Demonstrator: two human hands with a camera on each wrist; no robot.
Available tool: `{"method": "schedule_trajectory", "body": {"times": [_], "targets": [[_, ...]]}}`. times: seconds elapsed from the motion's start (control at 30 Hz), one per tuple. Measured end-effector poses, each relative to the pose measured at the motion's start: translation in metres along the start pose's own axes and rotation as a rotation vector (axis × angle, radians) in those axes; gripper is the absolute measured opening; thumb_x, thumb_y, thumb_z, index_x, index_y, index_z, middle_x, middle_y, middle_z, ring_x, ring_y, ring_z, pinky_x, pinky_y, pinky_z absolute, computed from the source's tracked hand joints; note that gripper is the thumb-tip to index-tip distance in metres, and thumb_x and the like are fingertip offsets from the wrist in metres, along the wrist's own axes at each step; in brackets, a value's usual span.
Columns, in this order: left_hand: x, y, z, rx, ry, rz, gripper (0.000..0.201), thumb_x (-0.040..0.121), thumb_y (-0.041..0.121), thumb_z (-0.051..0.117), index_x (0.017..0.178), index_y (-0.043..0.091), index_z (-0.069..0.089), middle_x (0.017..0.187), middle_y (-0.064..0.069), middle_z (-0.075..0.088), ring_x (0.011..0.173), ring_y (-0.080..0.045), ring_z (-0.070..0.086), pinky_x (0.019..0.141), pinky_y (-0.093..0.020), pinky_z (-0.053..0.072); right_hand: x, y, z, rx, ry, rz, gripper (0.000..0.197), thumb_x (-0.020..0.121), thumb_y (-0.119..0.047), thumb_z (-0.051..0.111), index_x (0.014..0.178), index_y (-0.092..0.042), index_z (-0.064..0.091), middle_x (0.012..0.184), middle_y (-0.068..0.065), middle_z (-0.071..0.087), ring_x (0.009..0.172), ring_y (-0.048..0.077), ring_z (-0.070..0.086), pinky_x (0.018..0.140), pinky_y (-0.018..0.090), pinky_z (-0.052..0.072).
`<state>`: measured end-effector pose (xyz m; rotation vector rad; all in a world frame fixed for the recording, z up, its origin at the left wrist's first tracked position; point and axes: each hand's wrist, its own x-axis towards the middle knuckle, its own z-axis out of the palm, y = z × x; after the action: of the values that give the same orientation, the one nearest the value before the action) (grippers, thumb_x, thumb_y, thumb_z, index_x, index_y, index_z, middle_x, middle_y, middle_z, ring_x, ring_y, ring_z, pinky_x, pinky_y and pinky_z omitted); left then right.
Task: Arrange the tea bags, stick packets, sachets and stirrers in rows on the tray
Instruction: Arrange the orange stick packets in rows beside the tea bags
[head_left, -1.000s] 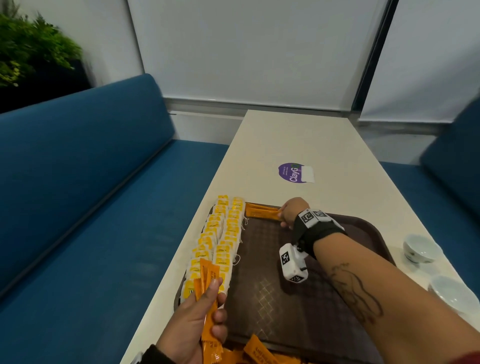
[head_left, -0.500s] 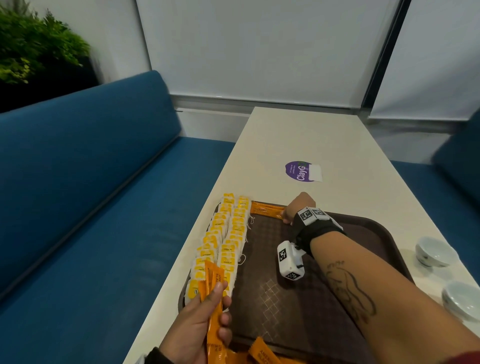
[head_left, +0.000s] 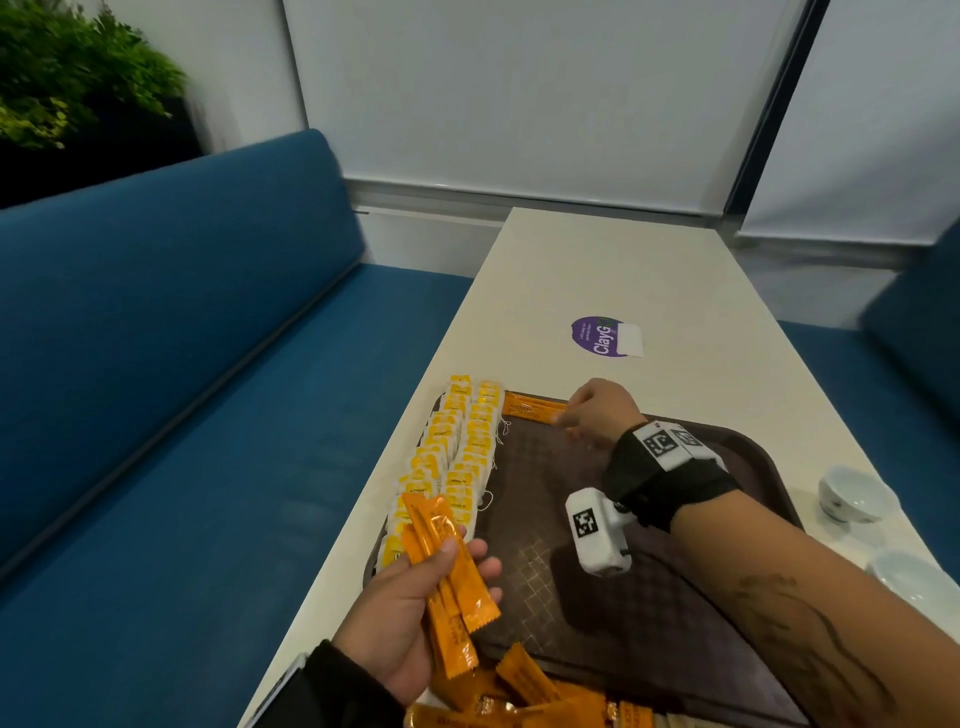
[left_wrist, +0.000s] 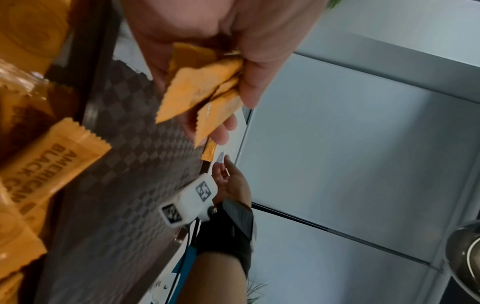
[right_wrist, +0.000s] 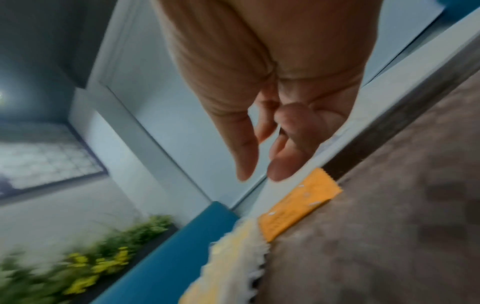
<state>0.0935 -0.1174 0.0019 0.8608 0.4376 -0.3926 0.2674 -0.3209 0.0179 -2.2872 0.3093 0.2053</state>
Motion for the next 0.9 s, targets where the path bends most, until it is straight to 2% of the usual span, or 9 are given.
{"method": "schedule_trajectory", "body": {"times": [0.07,0.13,0.2,0.33,0.43,0.53,0.6,0.77,0.9], "targets": [[-0.001,0.0,0.004,-0.006,-0.012,0.038,0.018,0.091,0.013,0.051,0.106,0.006,0.059,0.085,-0.015,0.073,0.076,-0.029,0.07,0.066,-0.042,0.058,-0.046,-0.011,-0.003,0.043,-0.202,-0.072,0.022,0.081,-0.02,0.074,0.078,-0.013,0.053,0.07,0.004,0.06,0.061,0.015,0.061,0.047,0.024,0.042],[-0.003,0.0,0.009,-0.017,-0.012,0.063,0.019,0.092,0.012,0.049,0.106,0.006,0.059,0.084,-0.014,0.073,0.075,-0.027,0.069,0.072,-0.043,0.054,-0.086,-0.014,-0.004,-0.045,-0.398,-0.149,0.022,0.08,-0.028,0.074,0.078,-0.014,0.057,0.067,0.0,0.062,0.058,0.011,0.061,0.044,0.019,0.04],[-0.004,-0.002,0.013,-0.014,-0.014,0.067,0.02,0.092,0.013,0.049,0.106,0.004,0.061,0.082,-0.015,0.072,0.071,-0.026,0.07,0.069,-0.041,0.055,-0.119,-0.014,-0.002,-0.09,-0.549,-0.175,0.023,0.078,-0.033,0.075,0.081,-0.015,0.061,0.069,-0.001,0.065,0.059,0.01,0.063,0.045,0.018,0.04],[-0.007,-0.008,0.019,0.008,0.004,0.04,0.034,0.091,0.018,0.053,0.12,0.0,0.055,0.083,-0.017,0.066,0.057,-0.025,0.065,0.059,-0.036,0.053,-0.157,-0.005,0.006,0.001,-0.631,-0.145,0.021,0.078,-0.027,0.075,0.087,-0.014,0.062,0.079,0.003,0.067,0.061,0.009,0.063,0.049,0.02,0.039],[-0.011,-0.011,0.022,0.004,0.01,0.025,0.032,0.092,0.018,0.053,0.12,0.004,0.054,0.076,-0.018,0.067,0.055,-0.026,0.066,0.053,-0.035,0.055,-0.165,0.004,0.009,0.137,-0.591,-0.132,0.012,0.082,-0.018,0.072,0.087,-0.013,0.062,0.074,0.002,0.068,0.055,0.007,0.062,0.047,0.02,0.038],[-0.014,-0.011,0.019,-0.004,0.026,0.0,0.025,0.092,0.021,0.052,0.113,0.008,0.058,0.089,-0.019,0.07,0.071,-0.029,0.069,0.055,-0.036,0.057,-0.161,0.011,0.008,0.227,-0.498,-0.106,0.006,0.085,-0.013,0.068,0.088,-0.012,0.063,0.069,-0.001,0.066,0.053,0.007,0.059,0.044,0.018,0.037],[-0.014,-0.009,0.015,-0.002,0.071,-0.004,0.022,0.092,0.023,0.052,0.107,0.009,0.062,0.088,-0.014,0.068,0.079,-0.027,0.066,0.053,-0.036,0.055,-0.151,0.015,0.006,0.279,-0.386,-0.094,0.003,0.087,-0.011,0.064,0.086,-0.013,0.063,0.066,-0.002,0.064,0.052,0.006,0.058,0.041,0.017,0.037],[-0.014,-0.005,0.004,0.02,0.088,-0.036,0.027,0.092,0.027,0.052,0.107,0.008,0.061,0.078,-0.011,0.064,0.065,-0.022,0.06,0.036,-0.023,0.047,-0.086,0.026,-0.012,0.216,0.03,-0.09,0.009,0.093,-0.011,0.056,0.094,-0.013,0.064,0.072,0.001,0.062,0.057,0.008,0.056,0.042,0.017,0.039],[-0.012,-0.004,0.002,0.014,0.067,-0.068,0.028,0.09,0.027,0.054,0.108,0.006,0.061,0.067,-0.01,0.064,0.052,-0.019,0.06,0.034,-0.021,0.044,-0.03,0.031,-0.018,0.105,0.104,0.018,0.012,0.094,-0.008,0.053,0.093,-0.011,0.065,0.065,0.001,0.058,0.052,0.009,0.052,0.044,0.018,0.039]]}}
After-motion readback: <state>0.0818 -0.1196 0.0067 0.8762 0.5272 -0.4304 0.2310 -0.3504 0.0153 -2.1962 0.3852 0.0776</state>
